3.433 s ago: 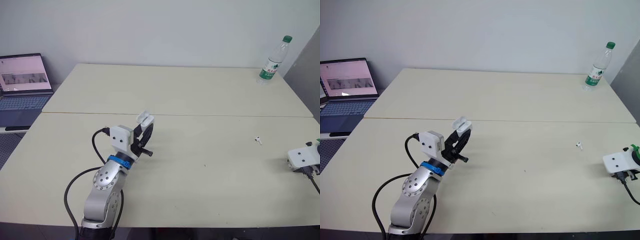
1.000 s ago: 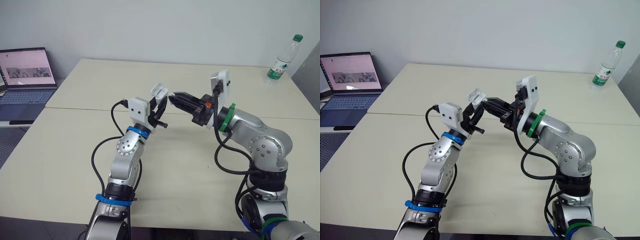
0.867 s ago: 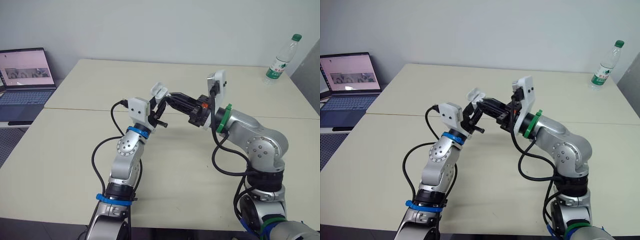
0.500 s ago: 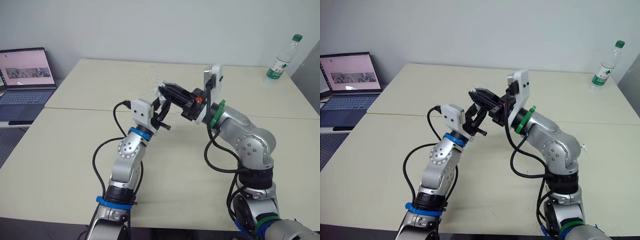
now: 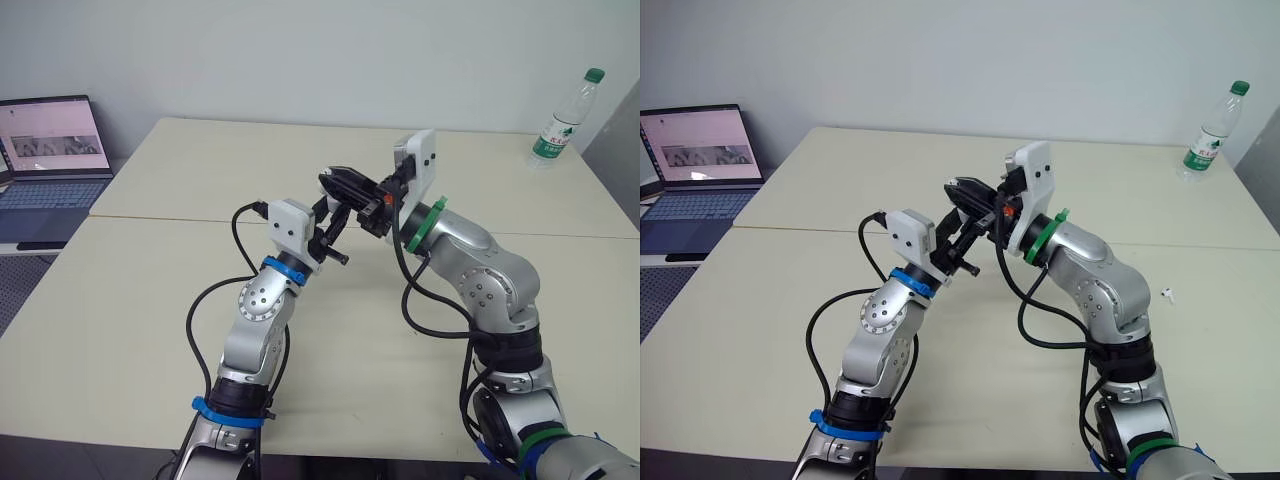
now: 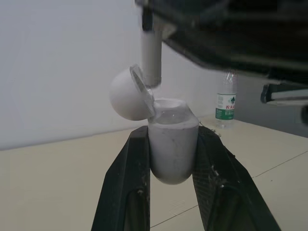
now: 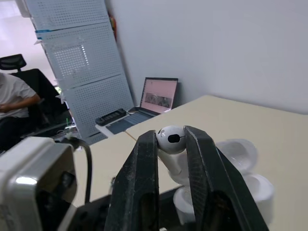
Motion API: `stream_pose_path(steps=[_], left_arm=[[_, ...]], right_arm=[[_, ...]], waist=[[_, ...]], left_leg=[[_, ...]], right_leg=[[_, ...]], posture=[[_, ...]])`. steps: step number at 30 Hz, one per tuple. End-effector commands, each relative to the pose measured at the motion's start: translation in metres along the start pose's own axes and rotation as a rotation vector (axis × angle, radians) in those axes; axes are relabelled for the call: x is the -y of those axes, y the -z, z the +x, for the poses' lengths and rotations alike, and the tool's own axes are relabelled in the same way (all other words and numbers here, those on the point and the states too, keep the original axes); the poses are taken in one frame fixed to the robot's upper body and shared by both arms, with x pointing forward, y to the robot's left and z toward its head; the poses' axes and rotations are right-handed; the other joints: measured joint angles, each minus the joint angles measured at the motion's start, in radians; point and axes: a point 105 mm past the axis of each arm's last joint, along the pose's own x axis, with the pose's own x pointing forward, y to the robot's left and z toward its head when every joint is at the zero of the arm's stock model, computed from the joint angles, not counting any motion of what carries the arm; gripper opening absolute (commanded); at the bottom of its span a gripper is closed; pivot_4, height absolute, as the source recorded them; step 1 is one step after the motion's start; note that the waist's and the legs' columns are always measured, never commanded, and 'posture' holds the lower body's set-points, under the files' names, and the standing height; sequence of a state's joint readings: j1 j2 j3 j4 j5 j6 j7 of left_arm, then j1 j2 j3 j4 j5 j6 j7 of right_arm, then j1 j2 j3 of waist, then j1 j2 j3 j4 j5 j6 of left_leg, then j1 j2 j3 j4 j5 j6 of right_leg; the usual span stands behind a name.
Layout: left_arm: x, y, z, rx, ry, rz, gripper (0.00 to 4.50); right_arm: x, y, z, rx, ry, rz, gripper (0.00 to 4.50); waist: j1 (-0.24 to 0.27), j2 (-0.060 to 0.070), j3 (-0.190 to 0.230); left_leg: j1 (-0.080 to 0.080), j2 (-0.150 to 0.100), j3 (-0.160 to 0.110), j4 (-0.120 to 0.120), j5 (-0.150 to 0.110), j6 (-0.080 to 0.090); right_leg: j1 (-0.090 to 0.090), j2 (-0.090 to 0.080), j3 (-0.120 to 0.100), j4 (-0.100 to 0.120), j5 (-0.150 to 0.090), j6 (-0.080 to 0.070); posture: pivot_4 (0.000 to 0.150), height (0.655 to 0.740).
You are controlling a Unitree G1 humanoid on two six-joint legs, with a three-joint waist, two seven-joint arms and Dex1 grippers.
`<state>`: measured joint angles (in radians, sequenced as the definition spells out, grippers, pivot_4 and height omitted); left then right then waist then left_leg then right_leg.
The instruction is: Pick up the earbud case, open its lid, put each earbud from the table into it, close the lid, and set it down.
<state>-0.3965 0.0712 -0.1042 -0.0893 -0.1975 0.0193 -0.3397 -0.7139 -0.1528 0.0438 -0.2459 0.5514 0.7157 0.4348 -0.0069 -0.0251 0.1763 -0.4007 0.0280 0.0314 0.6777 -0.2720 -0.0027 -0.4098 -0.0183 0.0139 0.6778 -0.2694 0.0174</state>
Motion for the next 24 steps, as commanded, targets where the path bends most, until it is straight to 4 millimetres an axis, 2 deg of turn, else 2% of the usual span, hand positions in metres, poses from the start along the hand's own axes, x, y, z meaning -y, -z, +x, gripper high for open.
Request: stream_pose_path(steps=[1,14,24], left_arm=[[0.0044,-0.0154,0.0008,0.053,0.012,0.016,0.79],[0.0031,-0.0157,-0.0013,0.050,0.002,0.012,0.79],[0.0035,-0.0159,-0.0009,0.049,0.004,0.010,0.79]], right_arm=[[-0.0019,-0.0067,-0.0007,0.034,-0.003,-0.033,0.42],[0.0016,-0.0013,-0.0083,0.002,0.000,-0.030,0.42],[-0.0034,0.0031,-0.0081,-0.014,-0.016,-0.015,0.42]], waist=[[0.000,0.000,0.000],[0.000,0.000,0.000],[0.000,0.000,0.000]], left_leg=[[0.000,0.000,0.000,0.000,0.000,0.000],[0.000,0.000,0.000,0.000,0.000,0.000],[0.000,0.000,0.000,0.000,0.000,0.000]], right_leg=[[0.000,0.000,0.000,0.000,0.000,0.000],[0.000,0.000,0.000,0.000,0.000,0.000],[0.000,0.000,0.000,0.000,0.000,0.000]], posture=[[0.150,0.7400],[0.150,0.7400],[0.150,0.7400]])
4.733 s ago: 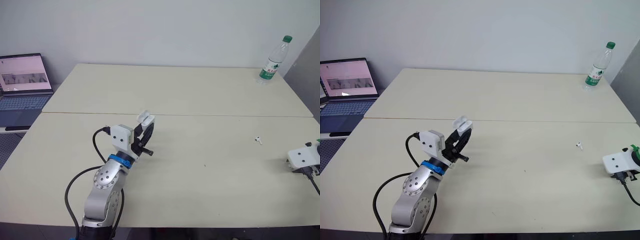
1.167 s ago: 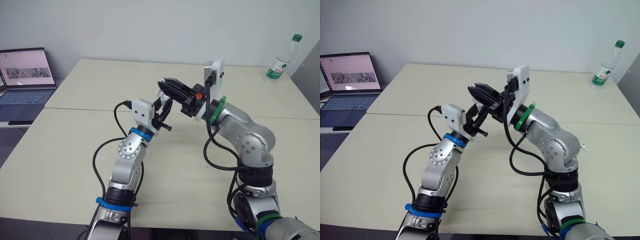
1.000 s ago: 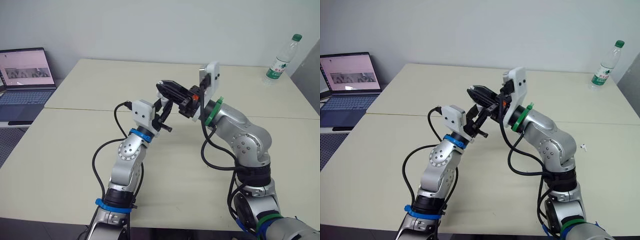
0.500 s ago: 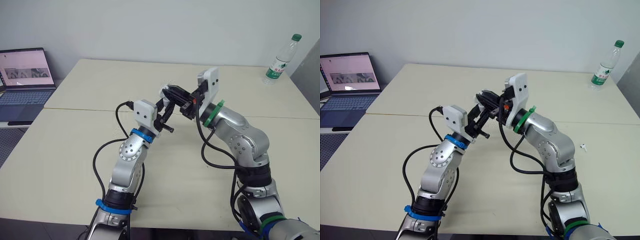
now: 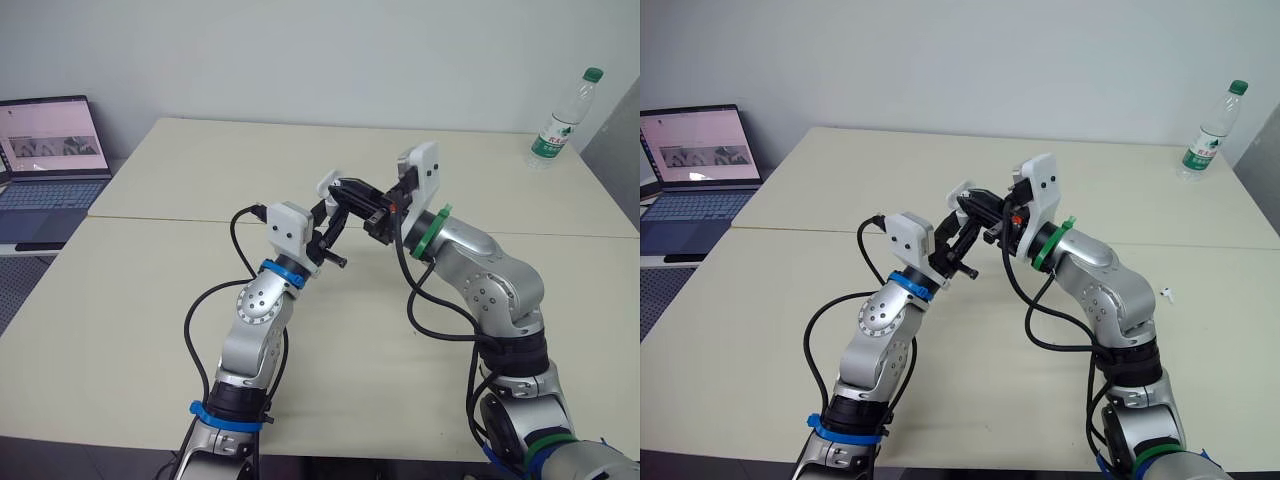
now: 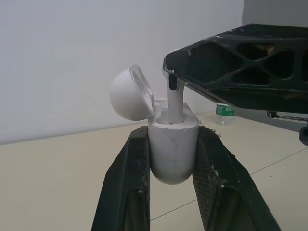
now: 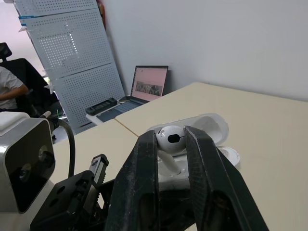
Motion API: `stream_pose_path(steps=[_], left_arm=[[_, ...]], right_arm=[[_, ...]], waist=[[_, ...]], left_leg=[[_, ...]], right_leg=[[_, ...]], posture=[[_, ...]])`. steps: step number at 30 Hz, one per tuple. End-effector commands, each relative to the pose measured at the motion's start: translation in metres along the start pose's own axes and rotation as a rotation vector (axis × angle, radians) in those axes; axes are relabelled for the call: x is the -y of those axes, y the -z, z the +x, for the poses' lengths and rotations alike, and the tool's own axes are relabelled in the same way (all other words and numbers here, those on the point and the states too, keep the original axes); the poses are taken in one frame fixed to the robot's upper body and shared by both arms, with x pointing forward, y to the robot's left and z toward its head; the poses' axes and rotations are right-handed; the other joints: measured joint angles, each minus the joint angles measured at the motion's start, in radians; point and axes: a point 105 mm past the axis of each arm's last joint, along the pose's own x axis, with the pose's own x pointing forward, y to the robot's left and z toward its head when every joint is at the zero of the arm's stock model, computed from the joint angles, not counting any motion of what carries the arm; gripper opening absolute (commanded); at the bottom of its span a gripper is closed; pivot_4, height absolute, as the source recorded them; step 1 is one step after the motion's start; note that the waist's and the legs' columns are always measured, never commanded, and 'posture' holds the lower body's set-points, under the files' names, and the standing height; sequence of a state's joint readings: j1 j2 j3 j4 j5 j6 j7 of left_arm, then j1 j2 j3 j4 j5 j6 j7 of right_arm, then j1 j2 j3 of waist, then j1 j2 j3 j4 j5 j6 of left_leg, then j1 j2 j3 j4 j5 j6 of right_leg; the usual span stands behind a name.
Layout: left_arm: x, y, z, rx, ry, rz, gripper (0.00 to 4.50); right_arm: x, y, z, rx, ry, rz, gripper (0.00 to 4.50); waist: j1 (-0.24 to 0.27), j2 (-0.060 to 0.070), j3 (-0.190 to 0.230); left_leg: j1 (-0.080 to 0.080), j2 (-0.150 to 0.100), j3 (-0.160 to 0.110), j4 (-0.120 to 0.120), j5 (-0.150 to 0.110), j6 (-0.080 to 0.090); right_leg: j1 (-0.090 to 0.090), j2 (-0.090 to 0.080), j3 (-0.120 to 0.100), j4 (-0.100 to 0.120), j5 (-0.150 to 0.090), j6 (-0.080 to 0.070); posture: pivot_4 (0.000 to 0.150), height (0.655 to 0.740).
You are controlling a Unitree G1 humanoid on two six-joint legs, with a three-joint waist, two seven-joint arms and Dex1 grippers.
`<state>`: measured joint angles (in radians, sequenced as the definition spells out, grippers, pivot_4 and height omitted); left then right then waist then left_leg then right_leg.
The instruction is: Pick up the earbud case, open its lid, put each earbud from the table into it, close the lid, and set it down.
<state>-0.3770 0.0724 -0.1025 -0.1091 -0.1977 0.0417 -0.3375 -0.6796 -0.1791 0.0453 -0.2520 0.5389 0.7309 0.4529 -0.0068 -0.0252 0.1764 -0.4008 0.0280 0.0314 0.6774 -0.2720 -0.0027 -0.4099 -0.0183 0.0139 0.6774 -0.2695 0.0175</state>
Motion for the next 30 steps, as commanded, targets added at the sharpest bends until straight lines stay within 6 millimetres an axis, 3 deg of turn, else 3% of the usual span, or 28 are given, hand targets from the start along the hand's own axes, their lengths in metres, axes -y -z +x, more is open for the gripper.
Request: stream_pose_path(steps=[1,16,22,28,30], left_arm=[[0.004,-0.019,0.003,0.068,0.013,0.016,0.79],[0.005,-0.020,0.004,0.069,0.017,0.013,0.79],[0.005,-0.022,0.005,0.072,0.017,0.011,0.79],[0.005,-0.021,0.004,0.067,0.017,0.009,0.79],[0.004,-0.018,0.001,0.057,0.008,0.004,0.79]], right_arm=[[-0.009,-0.008,0.000,0.033,-0.032,-0.015,0.42],[-0.007,0.000,-0.001,0.010,-0.019,-0.021,0.42],[-0.004,0.000,0.000,0.016,-0.006,-0.029,2.45],[-0.002,-0.006,0.000,0.053,-0.006,-0.037,2.45],[-0.008,-0.022,-0.003,0.122,-0.065,-0.015,2.45]], waist=[[0.000,0.000,0.000],[0.000,0.000,0.000],[0.000,0.000,0.000],[0.000,0.000,0.000],[0.000,0.000,0.000]], left_leg=[[0.000,0.000,0.000,0.000,0.000,0.000],[0.000,0.000,0.000,0.000,0.000,0.000],[0.000,0.000,0.000,0.000,0.000,0.000],[0.000,0.000,0.000,0.000,0.000,0.000],[0.000,0.000,0.000,0.000,0.000,0.000]], right_leg=[[0.000,0.000,0.000,0.000,0.000,0.000],[0.000,0.000,0.000,0.000,0.000,0.000],[0.000,0.000,0.000,0.000,0.000,0.000],[0.000,0.000,0.000,-0.001,0.000,0.000],[0.000,0.000,0.000,-0.001,0.000,0.000]], posture=[[0.150,0.7400],[0.150,0.7400],[0.150,0.7400],[0.150,0.7400],[0.150,0.7400]])
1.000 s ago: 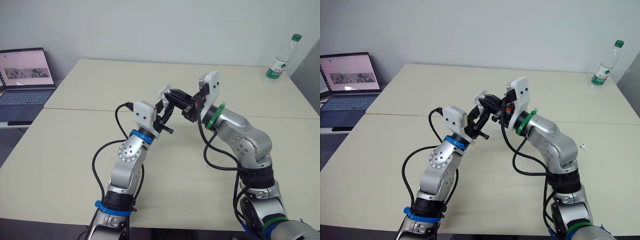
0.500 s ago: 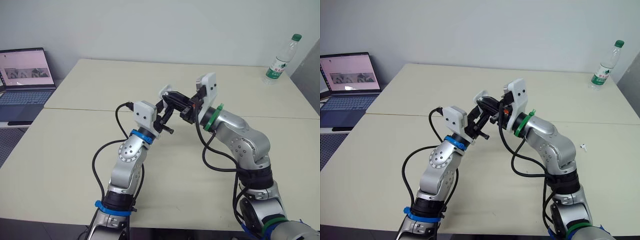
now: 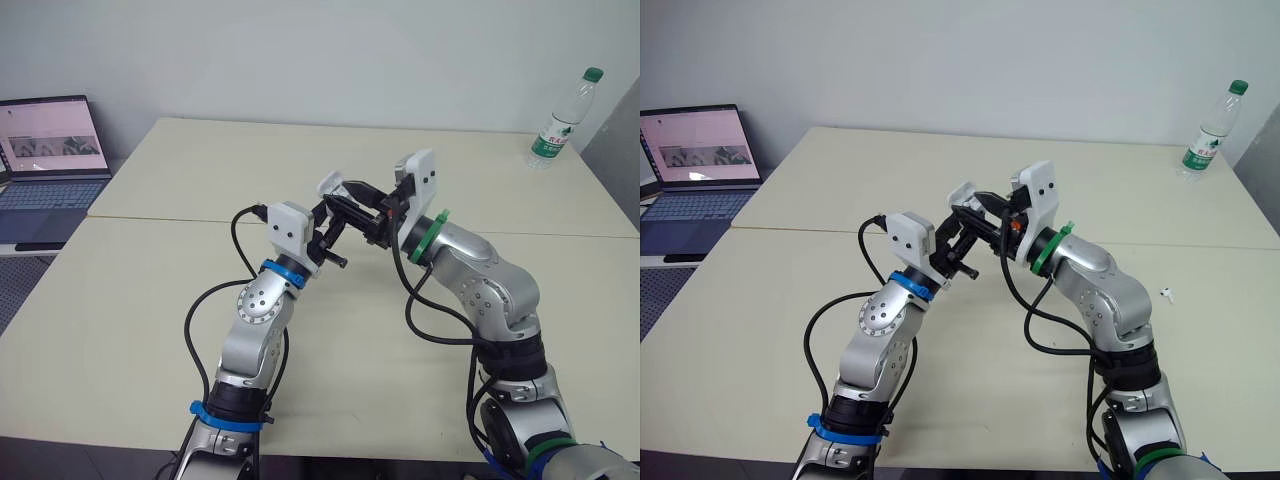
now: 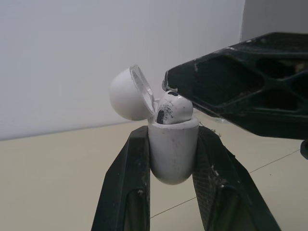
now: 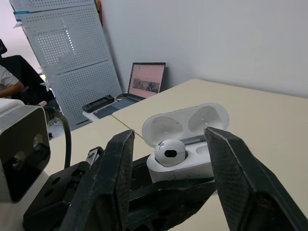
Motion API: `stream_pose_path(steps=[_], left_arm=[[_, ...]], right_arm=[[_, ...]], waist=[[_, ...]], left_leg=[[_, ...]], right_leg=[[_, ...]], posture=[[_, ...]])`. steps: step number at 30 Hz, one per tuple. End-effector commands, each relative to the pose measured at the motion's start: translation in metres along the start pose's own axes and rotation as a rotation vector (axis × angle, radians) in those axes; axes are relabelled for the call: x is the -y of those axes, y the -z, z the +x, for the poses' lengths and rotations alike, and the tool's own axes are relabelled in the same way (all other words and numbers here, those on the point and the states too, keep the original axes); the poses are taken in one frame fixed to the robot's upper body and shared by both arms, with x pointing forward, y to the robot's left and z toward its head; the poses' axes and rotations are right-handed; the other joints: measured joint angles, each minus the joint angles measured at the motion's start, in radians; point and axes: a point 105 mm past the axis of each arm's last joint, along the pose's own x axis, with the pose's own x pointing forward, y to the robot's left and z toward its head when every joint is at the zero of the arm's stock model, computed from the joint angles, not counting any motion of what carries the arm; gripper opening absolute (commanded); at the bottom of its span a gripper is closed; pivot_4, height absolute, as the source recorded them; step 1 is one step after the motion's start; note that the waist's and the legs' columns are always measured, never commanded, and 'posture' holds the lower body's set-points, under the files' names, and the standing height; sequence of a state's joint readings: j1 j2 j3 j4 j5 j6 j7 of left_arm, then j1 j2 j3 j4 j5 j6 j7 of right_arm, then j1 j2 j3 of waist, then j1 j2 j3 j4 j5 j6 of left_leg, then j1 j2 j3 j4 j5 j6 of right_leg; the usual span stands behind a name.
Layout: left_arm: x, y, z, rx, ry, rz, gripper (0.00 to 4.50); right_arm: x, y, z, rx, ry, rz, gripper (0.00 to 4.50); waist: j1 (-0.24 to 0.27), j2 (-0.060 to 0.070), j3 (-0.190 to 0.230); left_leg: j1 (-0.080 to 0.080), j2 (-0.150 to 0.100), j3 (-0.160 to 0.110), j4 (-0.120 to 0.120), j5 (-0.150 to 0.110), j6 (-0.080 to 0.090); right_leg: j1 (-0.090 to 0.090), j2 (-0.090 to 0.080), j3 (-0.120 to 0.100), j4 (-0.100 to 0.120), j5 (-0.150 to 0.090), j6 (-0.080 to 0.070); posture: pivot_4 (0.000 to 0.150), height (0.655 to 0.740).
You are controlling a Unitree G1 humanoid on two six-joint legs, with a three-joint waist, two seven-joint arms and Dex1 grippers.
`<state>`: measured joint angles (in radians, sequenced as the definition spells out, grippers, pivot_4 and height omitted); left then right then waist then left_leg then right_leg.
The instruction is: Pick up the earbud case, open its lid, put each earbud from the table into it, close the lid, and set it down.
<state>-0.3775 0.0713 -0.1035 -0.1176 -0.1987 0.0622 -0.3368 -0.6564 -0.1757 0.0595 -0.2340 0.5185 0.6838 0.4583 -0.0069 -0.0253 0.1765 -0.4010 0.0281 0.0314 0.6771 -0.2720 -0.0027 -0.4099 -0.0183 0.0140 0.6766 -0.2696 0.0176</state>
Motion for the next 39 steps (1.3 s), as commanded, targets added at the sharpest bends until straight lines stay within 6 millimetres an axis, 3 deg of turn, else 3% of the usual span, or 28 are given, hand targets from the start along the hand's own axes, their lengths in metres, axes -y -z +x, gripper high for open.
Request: stream_pose_path(steps=[1,4,7,9,11,16,20,23,26,30,39], left_arm=[[0.001,-0.017,0.000,0.061,-0.001,0.005,0.79],[-0.005,-0.011,-0.007,0.035,-0.016,-0.001,0.79],[-0.009,-0.009,-0.015,0.012,-0.006,0.012,0.79],[-0.013,-0.008,-0.022,-0.005,0.003,0.025,0.79],[-0.017,-0.007,-0.029,-0.020,0.006,0.039,0.79],[-0.021,-0.004,-0.037,-0.037,-0.016,0.043,0.79],[-0.018,-0.003,-0.039,-0.033,-0.039,0.030,0.79],[-0.015,-0.002,-0.041,-0.036,-0.050,0.027,0.79],[-0.015,-0.002,-0.044,-0.040,-0.063,0.025,0.79],[-0.018,-0.001,-0.049,-0.050,-0.078,0.028,0.79],[-0.018,0.000,-0.047,-0.054,-0.070,0.023,0.79]], right_arm=[[-0.014,-0.037,-0.005,0.145,-0.115,0.000,2.45],[-0.020,-0.057,-0.018,0.151,-0.212,0.006,2.45],[-0.010,-0.063,-0.032,0.086,-0.224,-0.019,2.45],[0.009,-0.061,-0.049,-0.007,-0.195,-0.053,2.45],[0.037,-0.054,-0.068,-0.110,-0.129,-0.098,2.84],[0.112,-0.022,-0.127,-0.345,0.076,-0.204,4.46],[0.172,0.009,-0.182,-0.556,0.320,-0.290,4.46],[0.191,0.024,-0.207,-0.624,0.414,-0.266,4.46],[0.199,0.039,-0.228,-0.671,0.488,-0.206,4.46],[0.192,0.051,-0.244,-0.692,0.511,-0.121,4.46],[0.189,0.059,-0.270,-0.733,0.600,-0.070,4.46]], waist=[[0.000,0.000,0.000],[0.000,0.000,0.000],[0.000,0.000,0.000],[0.001,0.000,0.000],[0.003,0.000,0.000],[0.006,-0.001,0.001],[0.005,-0.002,0.001],[0.003,-0.002,0.001],[0.002,-0.002,0.001],[0.005,-0.002,0.001],[0.004,-0.002,0.001]], left_leg=[[0.000,0.000,0.000,0.000,0.000,0.000],[0.000,0.000,0.000,0.000,0.000,0.000],[0.000,0.000,0.000,0.000,0.000,0.000],[0.000,0.000,-0.001,-0.001,0.000,0.000],[0.000,0.000,-0.001,-0.001,0.000,0.000],[0.000,-0.001,0.001,-0.001,0.000,0.001],[0.000,0.000,0.002,-0.001,-0.001,0.001],[0.000,0.000,0.003,-0.001,-0.001,0.001],[0.001,0.001,0.003,-0.002,-0.001,0.001],[0.001,0.001,0.002,-0.001,0.000,0.001],[0.001,0.000,0.003,-0.001,0.000,0.001]], right_leg=[[0.000,0.000,0.000,0.000,0.000,0.000],[0.000,0.000,0.000,0.000,0.000,0.000],[0.000,0.000,0.000,-0.001,0.000,0.000],[0.000,0.000,-0.001,-0.001,0.000,0.000],[0.000,0.000,-0.001,-0.002,0.000,0.000],[0.002,-0.001,0.000,-0.005,0.000,0.000],[0.001,0.000,0.001,-0.006,0.000,0.001],[0.001,0.000,0.002,-0.006,0.000,0.001],[0.001,0.000,0.002,-0.005,0.000,0.000],[0.001,0.000,0.002,-0.004,0.000,0.000],[0.002,0.000,0.002,-0.004,0.001,0.001]], posture=[[0.150,0.7400],[0.150,0.7400],[0.150,0.7400],[0.150,0.7400],[0.150,0.7400],[0.150,0.7400],[0.150,0.7400],[0.150,0.7400],[0.150,0.7400],[0.150,0.7400],[0.150,0.7400]])
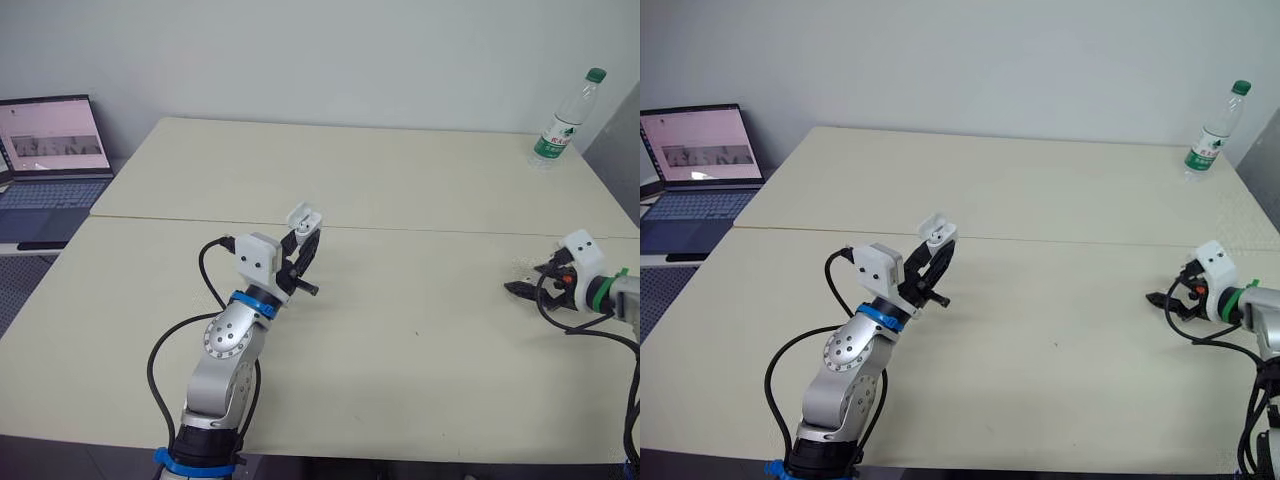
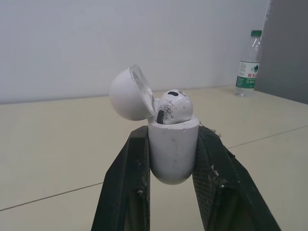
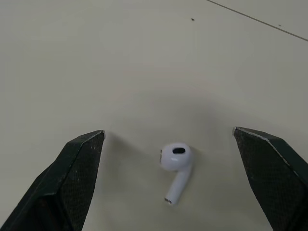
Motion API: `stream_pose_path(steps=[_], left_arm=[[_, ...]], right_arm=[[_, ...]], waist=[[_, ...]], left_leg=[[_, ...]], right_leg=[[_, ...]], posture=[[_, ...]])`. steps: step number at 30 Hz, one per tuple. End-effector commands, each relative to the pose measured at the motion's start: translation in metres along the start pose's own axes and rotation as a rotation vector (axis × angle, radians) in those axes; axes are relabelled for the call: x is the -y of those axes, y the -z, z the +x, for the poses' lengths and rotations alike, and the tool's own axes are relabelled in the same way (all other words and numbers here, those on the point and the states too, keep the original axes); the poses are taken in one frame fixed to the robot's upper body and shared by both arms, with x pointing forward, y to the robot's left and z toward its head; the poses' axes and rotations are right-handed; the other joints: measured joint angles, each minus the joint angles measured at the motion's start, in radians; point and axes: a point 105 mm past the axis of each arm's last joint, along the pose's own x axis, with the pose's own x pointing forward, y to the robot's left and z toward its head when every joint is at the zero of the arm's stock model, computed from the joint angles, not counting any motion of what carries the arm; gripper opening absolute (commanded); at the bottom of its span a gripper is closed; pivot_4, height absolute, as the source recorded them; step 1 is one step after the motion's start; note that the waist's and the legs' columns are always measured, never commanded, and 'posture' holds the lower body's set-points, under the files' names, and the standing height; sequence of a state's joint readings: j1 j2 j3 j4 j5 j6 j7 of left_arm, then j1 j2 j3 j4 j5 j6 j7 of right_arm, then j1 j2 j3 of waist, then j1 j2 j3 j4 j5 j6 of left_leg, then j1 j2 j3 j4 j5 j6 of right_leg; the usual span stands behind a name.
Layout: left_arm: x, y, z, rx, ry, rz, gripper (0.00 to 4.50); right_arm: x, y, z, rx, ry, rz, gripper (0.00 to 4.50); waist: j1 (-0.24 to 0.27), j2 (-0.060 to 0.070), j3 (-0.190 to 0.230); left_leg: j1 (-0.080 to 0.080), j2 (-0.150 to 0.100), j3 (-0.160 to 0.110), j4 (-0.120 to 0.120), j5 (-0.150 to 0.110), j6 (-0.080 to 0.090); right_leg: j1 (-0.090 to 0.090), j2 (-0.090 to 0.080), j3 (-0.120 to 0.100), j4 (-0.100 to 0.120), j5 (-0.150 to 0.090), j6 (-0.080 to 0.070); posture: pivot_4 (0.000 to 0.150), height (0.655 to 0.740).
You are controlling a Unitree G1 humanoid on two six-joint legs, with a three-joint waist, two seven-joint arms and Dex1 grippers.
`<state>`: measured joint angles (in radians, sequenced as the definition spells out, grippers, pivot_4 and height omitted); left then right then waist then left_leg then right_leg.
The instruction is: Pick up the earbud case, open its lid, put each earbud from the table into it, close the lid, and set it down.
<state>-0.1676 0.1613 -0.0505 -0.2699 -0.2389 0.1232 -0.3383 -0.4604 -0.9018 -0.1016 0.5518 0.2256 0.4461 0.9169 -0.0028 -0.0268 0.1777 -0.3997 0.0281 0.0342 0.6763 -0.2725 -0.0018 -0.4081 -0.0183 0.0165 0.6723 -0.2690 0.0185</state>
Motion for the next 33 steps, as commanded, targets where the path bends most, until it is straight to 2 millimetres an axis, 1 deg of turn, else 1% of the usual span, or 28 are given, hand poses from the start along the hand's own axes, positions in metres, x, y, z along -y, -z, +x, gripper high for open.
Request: stream_pose_path(steps=[1,6,8,10,14,16,17,18,19,25,28,30,33], left_arm=[[0.003,-0.016,0.004,0.060,0.018,0.017,0.79],[0.003,-0.017,0.005,0.061,0.026,0.022,0.79],[0.001,-0.017,0.005,0.060,0.024,0.025,0.79],[0.001,-0.017,0.004,0.059,0.021,0.027,0.79],[0.002,-0.017,0.002,0.057,0.019,0.026,0.79],[0.003,-0.017,0.002,0.056,0.019,0.024,0.79],[0.003,-0.017,0.002,0.057,0.019,0.023,0.79],[0.003,-0.017,0.002,0.057,0.019,0.022,0.79],[0.003,-0.017,0.002,0.057,0.020,0.022,0.79],[0.004,-0.017,0.004,0.060,0.028,0.023,0.79],[0.004,-0.017,0.004,0.058,0.031,0.025,0.79],[0.004,-0.016,0.003,0.056,0.035,0.024,0.79],[0.005,-0.016,0.002,0.052,0.040,0.021,0.79]], right_arm=[[0.010,-0.011,-0.009,0.042,0.052,0.014,4.46],[0.005,-0.009,-0.005,0.041,0.042,0.017,4.46],[0.003,-0.007,-0.003,0.035,0.035,0.009,4.09],[0.002,-0.002,-0.004,0.010,0.034,-0.035,3.52],[0.004,0.009,-0.005,-0.025,0.042,-0.098,2.07],[0.004,0.010,-0.005,-0.019,0.044,-0.099,1.31],[0.004,0.009,-0.004,-0.014,0.045,-0.097,1.06],[0.004,0.009,-0.004,-0.011,0.046,-0.097,0.66],[0.003,0.008,-0.003,-0.007,0.046,-0.097,0.40],[0.005,0.005,-0.003,0.004,0.053,-0.098,0.40],[0.002,0.007,-0.005,-0.004,0.020,-0.102,0.40],[-0.002,0.005,-0.010,-0.026,-0.038,-0.179,0.40],[-0.005,-0.005,-0.021,-0.073,-0.142,-0.324,0.40]], waist=[[0.000,0.000,0.000],[0.000,0.000,0.000],[0.000,0.000,0.000],[0.001,0.000,0.000],[0.001,0.000,0.000],[0.001,0.000,0.000],[0.001,0.000,0.000],[0.001,0.000,0.000],[0.001,0.000,0.000],[0.001,0.000,0.000],[0.001,0.000,0.000],[0.001,0.000,0.000],[0.001,0.001,0.000]], left_leg=[[0.000,0.000,0.000,0.000,0.000,0.000],[0.000,0.000,0.000,0.000,0.000,0.000],[0.000,0.000,0.000,0.000,0.000,0.000],[0.000,0.000,0.000,0.000,0.000,0.000],[0.000,0.000,0.000,0.000,0.000,0.000],[0.001,-0.001,0.000,0.001,0.000,0.000],[0.001,-0.001,0.000,0.001,0.000,0.000],[0.001,-0.001,0.000,0.001,0.000,0.000],[0.001,-0.001,0.000,0.001,0.000,0.000],[0.001,0.000,0.000,0.002,0.000,0.000],[0.001,-0.001,0.000,0.002,0.000,0.000],[0.001,-0.001,0.000,0.002,0.000,0.000],[0.001,-0.001,0.000,0.002,0.000,0.000]], right_leg=[[0.000,0.000,0.000,0.000,0.000,0.000],[0.000,0.001,0.000,0.001,0.000,0.000],[0.000,0.001,0.000,0.001,0.000,0.000],[0.000,0.001,0.000,0.001,0.000,0.000],[0.000,0.001,0.000,0.001,0.000,0.000],[0.001,0.001,0.000,0.001,0.000,0.001],[0.001,0.001,0.000,0.001,0.000,0.001],[0.001,0.001,0.000,0.001,0.000,0.001],[0.001,0.001,0.000,0.001,0.001,0.001],[0.002,0.001,0.000,0.001,0.001,0.001],[0.002,0.001,0.000,0.001,0.001,0.001],[0.002,0.001,0.000,0.001,0.001,0.001],[0.001,0.001,0.000,0.001,0.001,0.001]], posture=[[0.150,0.7400],[0.150,0.7400],[0.150,0.7400],[0.150,0.7400],[0.150,0.7400],[0.150,0.7400],[0.150,0.7400],[0.150,0.7400],[0.150,0.7400],[0.150,0.7400],[0.150,0.7400],[0.150,0.7400],[0.150,0.7400]])
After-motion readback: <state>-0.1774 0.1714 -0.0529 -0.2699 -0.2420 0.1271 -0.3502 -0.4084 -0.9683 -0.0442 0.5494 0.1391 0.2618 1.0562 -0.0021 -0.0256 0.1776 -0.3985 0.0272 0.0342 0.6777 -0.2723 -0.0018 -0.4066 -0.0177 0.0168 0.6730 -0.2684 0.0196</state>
